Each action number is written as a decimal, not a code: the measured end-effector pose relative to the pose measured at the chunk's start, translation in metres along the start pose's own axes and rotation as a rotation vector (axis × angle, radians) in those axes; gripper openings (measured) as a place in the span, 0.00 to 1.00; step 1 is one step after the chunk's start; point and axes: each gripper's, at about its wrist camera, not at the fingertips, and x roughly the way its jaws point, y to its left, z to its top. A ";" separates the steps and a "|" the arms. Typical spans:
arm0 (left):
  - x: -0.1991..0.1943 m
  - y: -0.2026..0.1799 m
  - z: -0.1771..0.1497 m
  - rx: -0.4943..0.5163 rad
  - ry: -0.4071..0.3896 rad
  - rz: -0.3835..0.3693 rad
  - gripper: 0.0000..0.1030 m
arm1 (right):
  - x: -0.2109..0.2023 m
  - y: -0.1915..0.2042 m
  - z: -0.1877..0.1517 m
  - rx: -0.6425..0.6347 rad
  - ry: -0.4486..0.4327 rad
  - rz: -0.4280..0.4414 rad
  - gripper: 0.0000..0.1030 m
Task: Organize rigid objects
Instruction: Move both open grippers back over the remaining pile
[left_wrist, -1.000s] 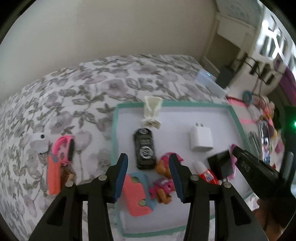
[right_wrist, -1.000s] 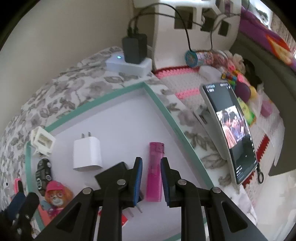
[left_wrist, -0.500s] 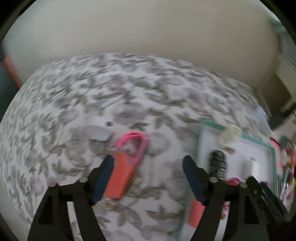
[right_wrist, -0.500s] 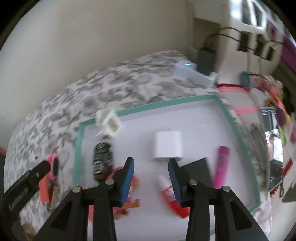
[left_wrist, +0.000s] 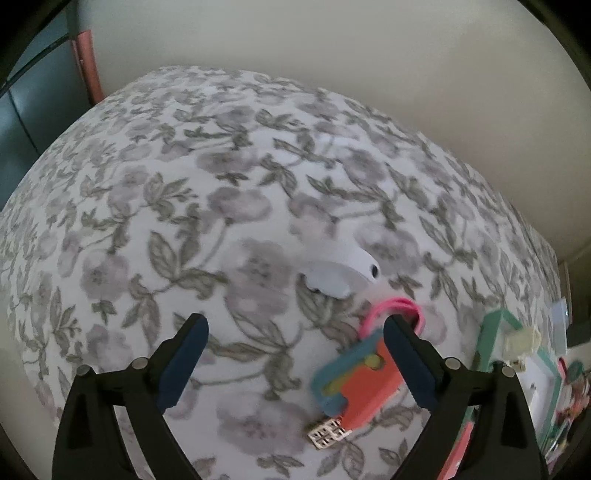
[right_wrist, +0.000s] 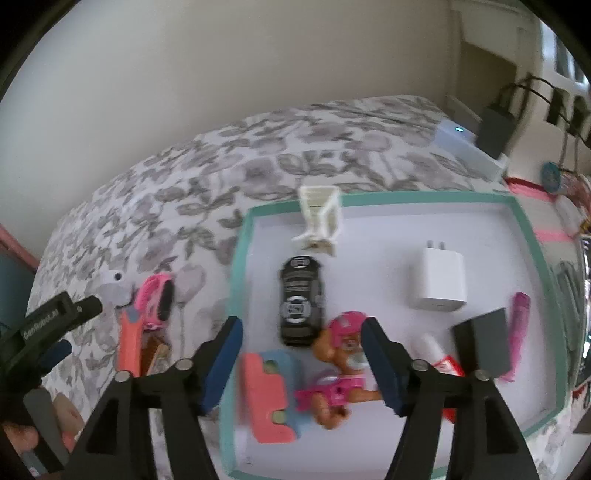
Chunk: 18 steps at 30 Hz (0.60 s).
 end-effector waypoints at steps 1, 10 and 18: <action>0.000 0.001 0.002 -0.001 -0.004 0.000 0.94 | 0.000 0.005 0.000 -0.013 -0.001 0.003 0.70; 0.006 0.011 0.008 0.021 0.038 -0.013 0.94 | 0.004 0.054 0.000 -0.106 -0.005 0.069 0.78; 0.015 -0.008 0.002 0.098 0.115 -0.128 0.94 | 0.011 0.069 0.000 -0.131 0.006 0.048 0.78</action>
